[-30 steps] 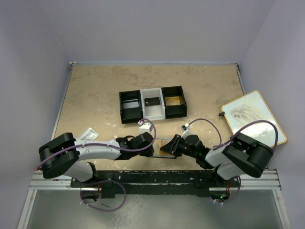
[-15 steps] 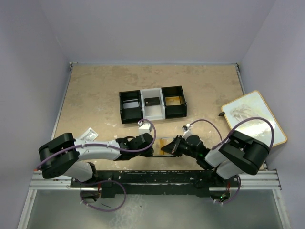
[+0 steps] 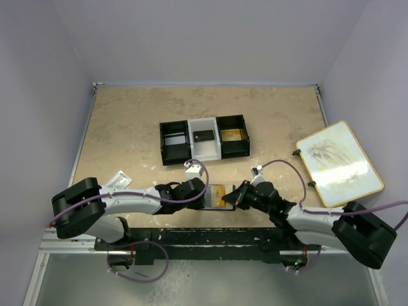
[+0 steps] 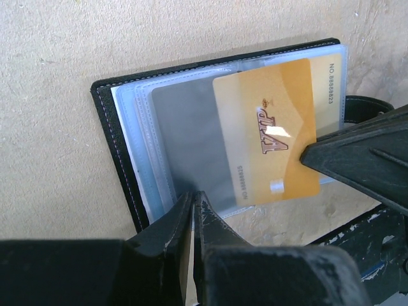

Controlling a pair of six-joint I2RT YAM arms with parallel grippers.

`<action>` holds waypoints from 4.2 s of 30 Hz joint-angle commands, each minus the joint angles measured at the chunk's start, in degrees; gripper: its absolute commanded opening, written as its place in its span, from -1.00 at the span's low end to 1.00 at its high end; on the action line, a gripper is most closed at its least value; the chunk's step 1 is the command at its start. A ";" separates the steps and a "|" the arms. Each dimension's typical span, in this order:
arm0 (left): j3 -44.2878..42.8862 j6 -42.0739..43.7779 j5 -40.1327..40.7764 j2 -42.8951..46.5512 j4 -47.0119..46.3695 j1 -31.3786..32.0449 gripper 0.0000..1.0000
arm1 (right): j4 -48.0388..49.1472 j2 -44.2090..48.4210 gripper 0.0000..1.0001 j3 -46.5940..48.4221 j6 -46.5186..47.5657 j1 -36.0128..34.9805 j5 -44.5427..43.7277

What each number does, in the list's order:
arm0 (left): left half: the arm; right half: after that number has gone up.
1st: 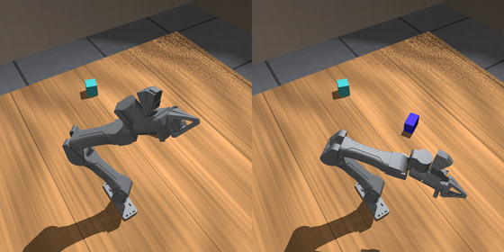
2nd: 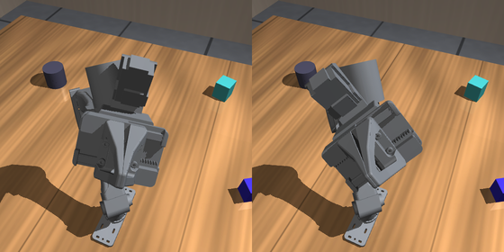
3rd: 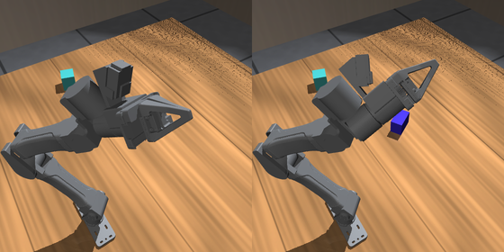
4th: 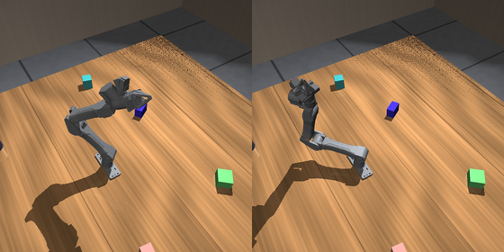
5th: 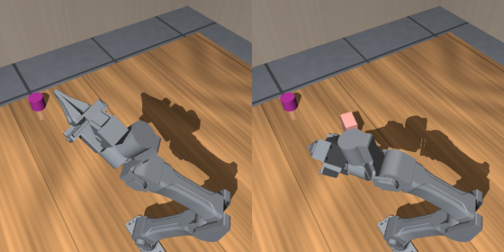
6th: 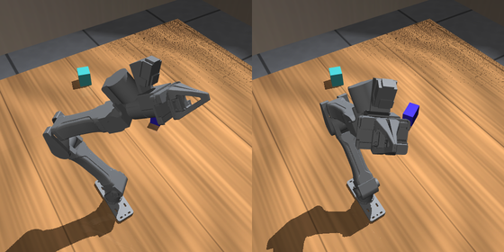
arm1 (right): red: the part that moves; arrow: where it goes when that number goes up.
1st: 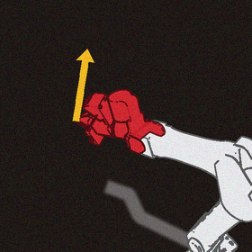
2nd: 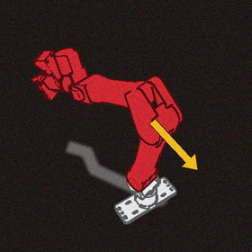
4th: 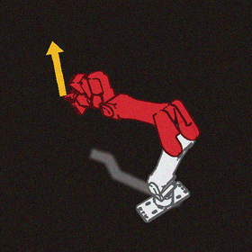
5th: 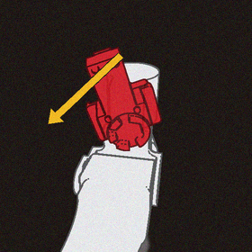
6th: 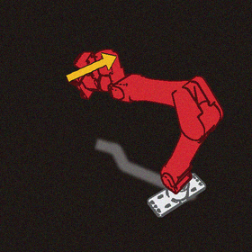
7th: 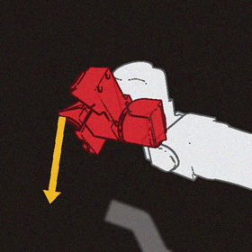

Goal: Take the credit cards out of the card holder

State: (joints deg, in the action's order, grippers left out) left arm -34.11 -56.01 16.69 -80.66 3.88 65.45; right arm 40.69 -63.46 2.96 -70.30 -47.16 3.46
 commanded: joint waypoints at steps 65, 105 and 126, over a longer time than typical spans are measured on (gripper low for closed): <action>-3.85 2.24 5.06 -7.76 1.14 0.12 -0.96 | -12.14 3.57 -1.00 7.44 13.85 2.68 -2.13; -22.24 24.72 7.95 15.36 36.19 -38.54 0.56 | -34.80 -10.49 -1.00 49.96 56.32 18.43 -14.87; -14.32 30.45 20.70 22.73 27.57 -39.46 0.57 | -46.60 -32.00 -1.00 65.90 46.83 18.41 -8.00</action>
State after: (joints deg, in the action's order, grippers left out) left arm -48.82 -27.20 34.44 -57.78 34.57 26.04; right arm -5.98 -95.53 65.87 -22.87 -28.84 -7.31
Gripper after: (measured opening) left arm 0.781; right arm 0.007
